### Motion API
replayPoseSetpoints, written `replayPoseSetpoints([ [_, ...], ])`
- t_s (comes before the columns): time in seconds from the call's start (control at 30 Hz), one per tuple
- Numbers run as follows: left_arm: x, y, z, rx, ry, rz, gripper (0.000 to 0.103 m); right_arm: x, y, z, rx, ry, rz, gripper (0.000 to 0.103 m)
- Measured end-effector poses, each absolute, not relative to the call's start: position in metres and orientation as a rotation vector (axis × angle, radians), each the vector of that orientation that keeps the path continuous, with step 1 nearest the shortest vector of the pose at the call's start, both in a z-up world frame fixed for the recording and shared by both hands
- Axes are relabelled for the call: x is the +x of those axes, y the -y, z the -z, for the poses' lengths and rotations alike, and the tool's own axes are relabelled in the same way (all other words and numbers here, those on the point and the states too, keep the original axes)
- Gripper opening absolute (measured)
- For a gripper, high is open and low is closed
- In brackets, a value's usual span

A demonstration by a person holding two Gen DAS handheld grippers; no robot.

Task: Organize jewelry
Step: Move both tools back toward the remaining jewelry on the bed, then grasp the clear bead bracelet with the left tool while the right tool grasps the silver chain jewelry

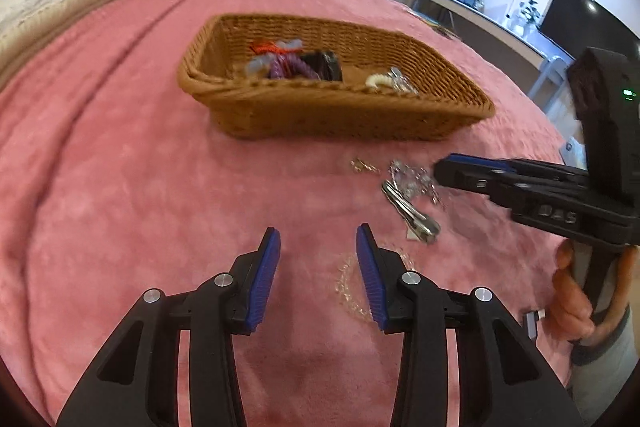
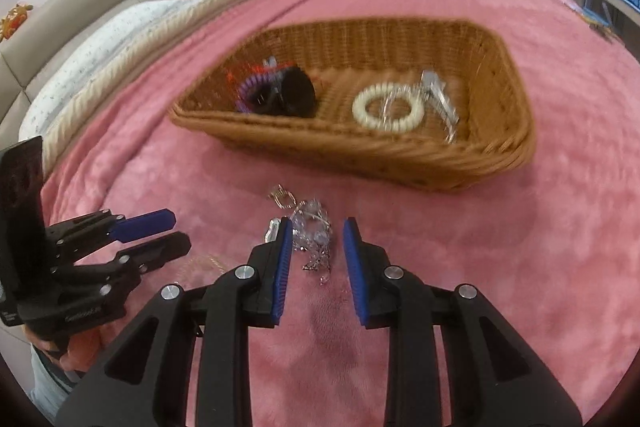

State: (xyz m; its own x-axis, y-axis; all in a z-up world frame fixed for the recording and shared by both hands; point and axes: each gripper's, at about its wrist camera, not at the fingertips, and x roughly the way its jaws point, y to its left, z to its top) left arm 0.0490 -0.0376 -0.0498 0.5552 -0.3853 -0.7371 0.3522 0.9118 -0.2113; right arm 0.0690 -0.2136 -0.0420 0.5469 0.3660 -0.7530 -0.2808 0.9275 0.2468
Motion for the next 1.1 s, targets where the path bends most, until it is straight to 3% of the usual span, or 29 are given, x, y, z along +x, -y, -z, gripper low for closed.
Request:
replayPoseSetpoints([
  [1.0,0.038,0.061,0.065,0.07,-0.919,0.465,0.038,0.09,0.203,0.054,0.076,-0.944,-0.345,0.024],
  [1.03,0.039,0.06,0.065,0.067,-0.92,0.466,0.038,0.088,0.205,0.053,0.078,-0.941,-0.352,0.024],
  [1.1,0.039,0.059,0.065,0.062,-0.922,0.469,0.038,0.08,0.205,0.05,0.071,-0.926,-0.368,0.009],
])
